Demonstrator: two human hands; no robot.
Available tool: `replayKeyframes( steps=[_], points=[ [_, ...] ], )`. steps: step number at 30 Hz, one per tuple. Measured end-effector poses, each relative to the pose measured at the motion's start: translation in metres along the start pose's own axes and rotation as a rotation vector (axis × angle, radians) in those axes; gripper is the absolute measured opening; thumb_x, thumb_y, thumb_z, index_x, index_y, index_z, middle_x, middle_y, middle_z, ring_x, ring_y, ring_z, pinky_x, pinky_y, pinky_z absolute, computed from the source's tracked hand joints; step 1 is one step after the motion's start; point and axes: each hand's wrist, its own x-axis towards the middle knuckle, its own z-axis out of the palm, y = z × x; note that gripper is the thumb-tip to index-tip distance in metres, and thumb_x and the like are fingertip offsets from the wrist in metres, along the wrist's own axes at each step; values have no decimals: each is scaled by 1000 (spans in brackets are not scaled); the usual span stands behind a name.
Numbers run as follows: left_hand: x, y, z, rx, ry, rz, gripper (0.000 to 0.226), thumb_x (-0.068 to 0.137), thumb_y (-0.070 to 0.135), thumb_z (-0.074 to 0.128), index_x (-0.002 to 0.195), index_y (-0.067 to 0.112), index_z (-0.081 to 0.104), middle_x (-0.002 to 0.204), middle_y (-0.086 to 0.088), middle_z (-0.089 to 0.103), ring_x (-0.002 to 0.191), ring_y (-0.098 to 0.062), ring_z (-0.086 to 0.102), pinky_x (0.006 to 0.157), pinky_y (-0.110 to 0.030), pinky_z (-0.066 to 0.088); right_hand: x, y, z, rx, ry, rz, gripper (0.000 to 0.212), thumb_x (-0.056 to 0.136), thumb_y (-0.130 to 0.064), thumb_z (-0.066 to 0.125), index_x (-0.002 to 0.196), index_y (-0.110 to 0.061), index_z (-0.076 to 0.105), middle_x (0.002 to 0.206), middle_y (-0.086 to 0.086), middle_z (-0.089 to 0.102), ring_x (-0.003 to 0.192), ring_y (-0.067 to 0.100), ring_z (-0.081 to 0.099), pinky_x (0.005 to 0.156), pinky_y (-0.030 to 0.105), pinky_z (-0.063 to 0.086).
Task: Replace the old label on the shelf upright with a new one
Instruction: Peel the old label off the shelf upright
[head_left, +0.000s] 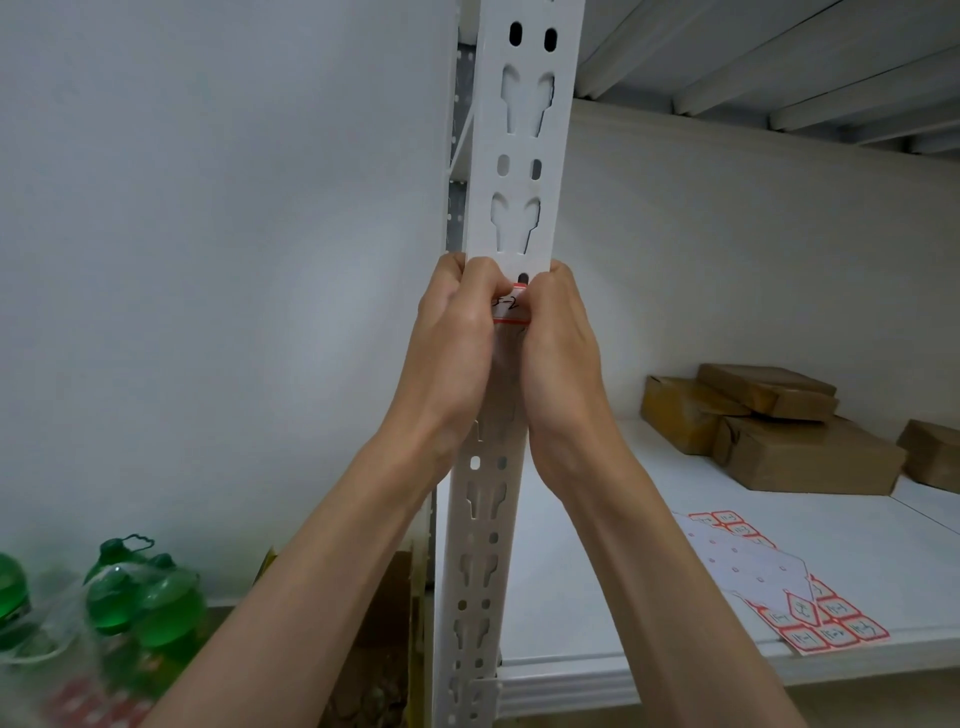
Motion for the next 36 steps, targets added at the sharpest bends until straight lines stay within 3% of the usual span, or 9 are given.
replayKeyframes(
  steps=[5,9,17,21,23,28,30,33,36],
  points=[
    [0,0,0,-24,-38,-24,14,80,31,48,71,22,42,62,13,48,57,-10,48,56,-31,34,0,3,-1,70,-17,24,22,99,-18,39,108,-6,54,86,-4,61,69,-4,58,62,15,48],
    [-1,1,0,-44,-52,-40,13,78,32,48,70,23,42,60,14,49,56,-10,49,58,-33,35,0,3,0,73,-19,33,37,94,-35,44,113,-6,56,102,11,66,80,5,63,74,29,49],
    [-2,2,0,28,-16,10,17,91,29,48,83,15,50,66,12,59,63,-8,57,61,-26,42,1,7,-3,131,-33,28,30,105,-31,42,115,-4,54,77,-11,62,62,-8,59,55,10,49],
    [-4,3,1,61,5,-12,21,97,23,46,76,18,47,59,16,57,56,-4,56,52,-20,42,0,8,-1,209,-58,16,30,105,-30,44,115,-3,54,74,-17,66,70,-7,63,64,11,52],
    [-3,3,-1,56,-2,-34,19,91,32,51,82,16,52,68,13,62,67,-7,60,63,-25,45,1,6,-3,312,-82,41,28,104,-28,47,112,-3,57,82,-8,69,77,2,67,73,22,55],
    [-4,9,-3,93,-23,-94,70,69,55,48,109,-1,59,113,-23,63,91,-26,61,88,-54,51,7,4,-24,492,-250,116,26,101,-26,49,102,-7,67,94,9,70,91,22,67,86,38,52],
    [-5,10,-3,97,-14,-107,75,69,56,46,116,-1,59,121,-25,62,91,-25,62,88,-50,53,11,4,-29,499,-309,139,28,99,-28,50,110,-7,65,98,11,70,92,24,66,87,39,51],
    [-5,9,-3,110,-1,-120,70,76,53,43,119,0,60,119,-23,64,89,-22,63,82,-42,52,15,5,-34,536,-380,171,24,98,-28,51,105,-12,66,93,9,71,84,23,67,81,37,51],
    [-5,9,-2,115,-1,-121,69,77,52,42,119,1,61,119,-21,66,89,-22,64,81,-40,52,19,6,-35,573,-431,194,25,99,-28,48,114,-12,61,88,6,70,78,20,67,75,33,51]
  ],
)
